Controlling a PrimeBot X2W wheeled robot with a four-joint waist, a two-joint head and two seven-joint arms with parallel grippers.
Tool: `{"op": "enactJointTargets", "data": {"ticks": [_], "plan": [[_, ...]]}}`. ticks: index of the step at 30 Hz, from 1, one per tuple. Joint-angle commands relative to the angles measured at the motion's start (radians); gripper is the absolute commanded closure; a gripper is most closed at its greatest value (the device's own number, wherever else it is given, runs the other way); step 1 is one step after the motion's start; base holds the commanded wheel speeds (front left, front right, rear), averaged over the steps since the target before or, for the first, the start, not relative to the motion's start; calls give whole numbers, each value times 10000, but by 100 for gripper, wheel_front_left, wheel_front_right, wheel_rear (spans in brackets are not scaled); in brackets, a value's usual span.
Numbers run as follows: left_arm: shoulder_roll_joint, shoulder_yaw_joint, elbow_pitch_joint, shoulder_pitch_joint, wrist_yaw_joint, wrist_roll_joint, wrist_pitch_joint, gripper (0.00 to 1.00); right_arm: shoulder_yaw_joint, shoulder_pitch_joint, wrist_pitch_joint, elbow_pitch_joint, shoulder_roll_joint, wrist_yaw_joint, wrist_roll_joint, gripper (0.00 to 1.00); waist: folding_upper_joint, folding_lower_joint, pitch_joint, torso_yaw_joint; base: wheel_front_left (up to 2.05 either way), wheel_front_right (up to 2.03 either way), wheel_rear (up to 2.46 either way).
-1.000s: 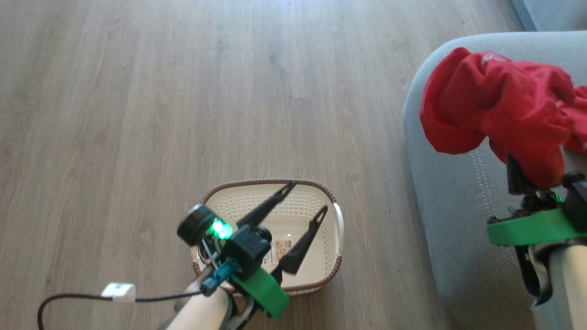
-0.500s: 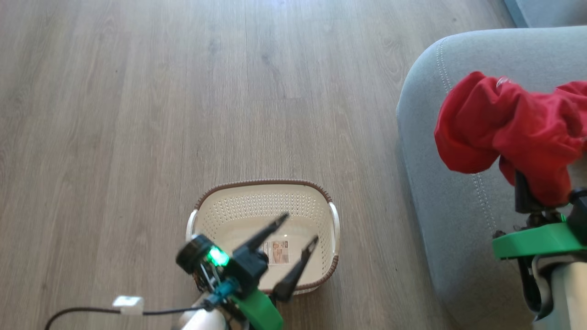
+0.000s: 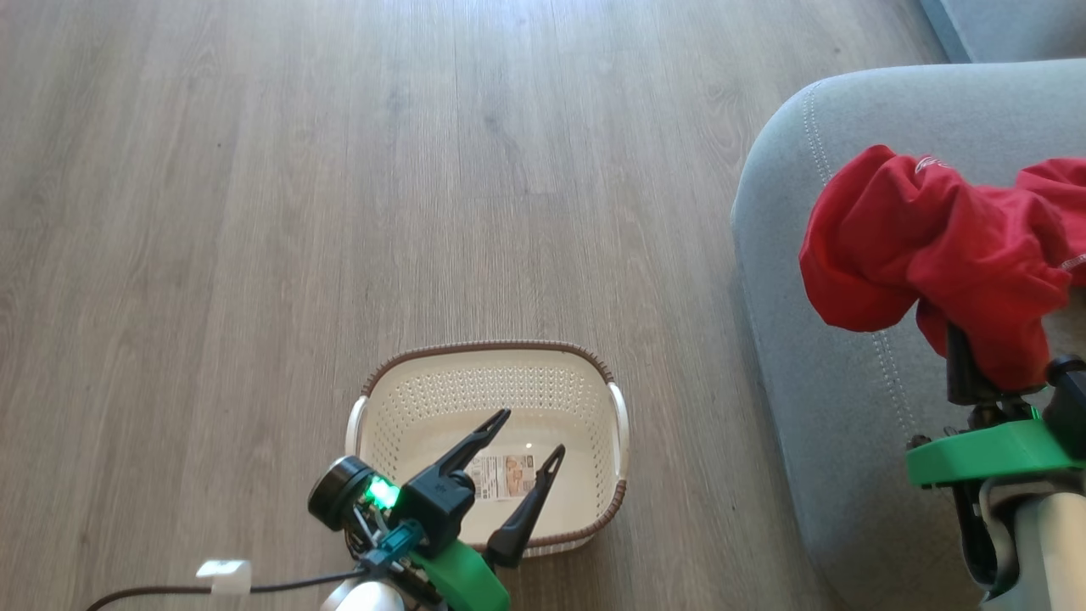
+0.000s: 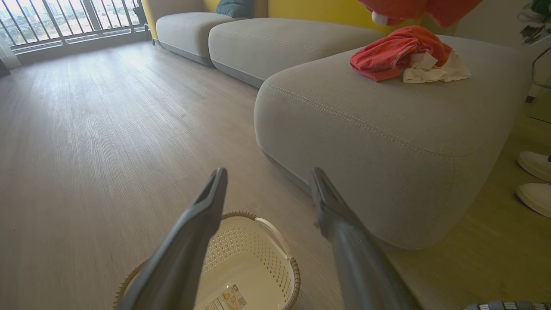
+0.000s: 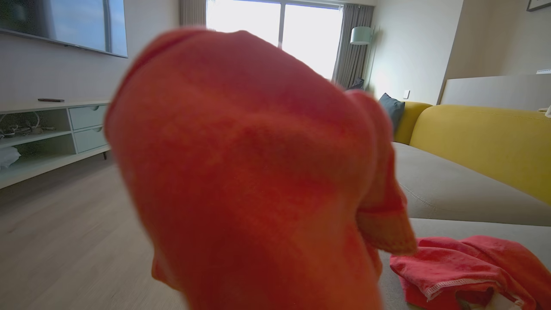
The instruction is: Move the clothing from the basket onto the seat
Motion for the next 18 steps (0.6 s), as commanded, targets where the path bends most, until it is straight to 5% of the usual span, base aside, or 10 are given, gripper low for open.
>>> {"op": "enactJointTargets", "data": {"ticks": [1,18], "plan": [[-90,352,-275,-143,-9,0,-49,0,194,-114,-65,-314,-153,-2,68,100,0,0,-13,7,0,0,0],[-183,120,-502,-89,-9,22,-49,0,228,-247,-65,-405,-207,-2,63,100,0,0,35,-1014,0,0,0]]}}
